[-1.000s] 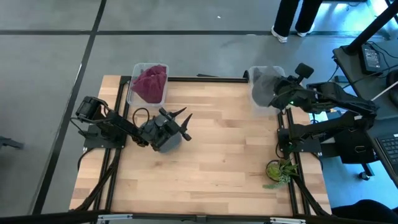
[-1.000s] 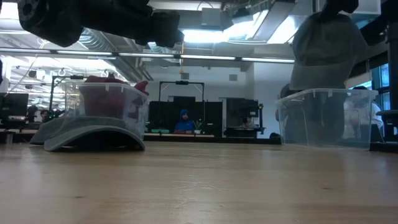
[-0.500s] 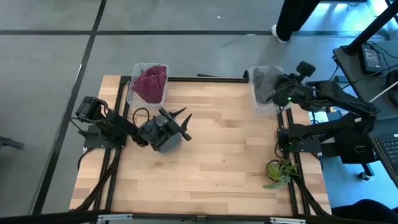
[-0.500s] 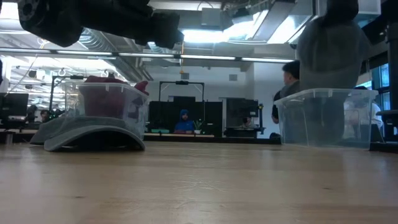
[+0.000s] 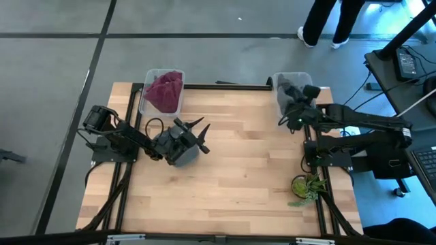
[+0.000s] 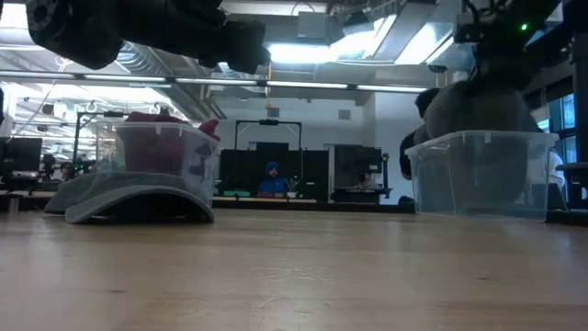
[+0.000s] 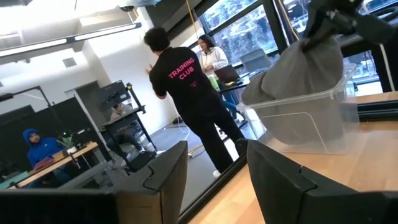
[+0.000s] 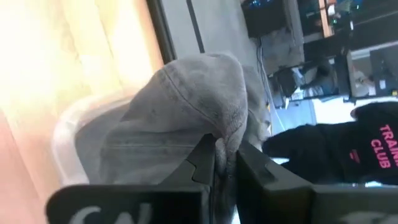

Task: Pick & Place hat
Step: Put the top gray cap into the right transparent bin

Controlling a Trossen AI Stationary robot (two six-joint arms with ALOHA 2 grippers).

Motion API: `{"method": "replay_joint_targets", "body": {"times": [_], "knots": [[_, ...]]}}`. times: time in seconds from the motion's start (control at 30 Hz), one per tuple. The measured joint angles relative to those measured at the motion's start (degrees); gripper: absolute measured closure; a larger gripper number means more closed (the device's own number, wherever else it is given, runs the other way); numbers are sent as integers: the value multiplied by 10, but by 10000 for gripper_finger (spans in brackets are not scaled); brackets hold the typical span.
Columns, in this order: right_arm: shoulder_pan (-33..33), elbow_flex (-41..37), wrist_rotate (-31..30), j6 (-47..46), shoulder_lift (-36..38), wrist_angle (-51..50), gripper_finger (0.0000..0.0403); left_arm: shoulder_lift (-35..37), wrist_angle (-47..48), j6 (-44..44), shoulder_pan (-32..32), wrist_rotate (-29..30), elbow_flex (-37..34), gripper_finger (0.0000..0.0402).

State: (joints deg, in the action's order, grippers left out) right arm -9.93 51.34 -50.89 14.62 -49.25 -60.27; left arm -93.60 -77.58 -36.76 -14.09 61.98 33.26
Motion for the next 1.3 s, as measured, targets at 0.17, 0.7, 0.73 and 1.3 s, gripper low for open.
{"method": "replay_joint_targets", "body": {"times": [0.17,0.7,0.73,1.3], "knots": [[-19,-57,-1,41,0,58,371,0,0,0,0,0,0,236],[-122,-134,-38,83,0,146,355,0,3,0,0,0,0,236],[-127,-134,-35,84,0,147,352,0,3,0,0,1,0,236],[-212,-92,7,-28,2,184,182,0,3,0,0,3,0,236]]}}
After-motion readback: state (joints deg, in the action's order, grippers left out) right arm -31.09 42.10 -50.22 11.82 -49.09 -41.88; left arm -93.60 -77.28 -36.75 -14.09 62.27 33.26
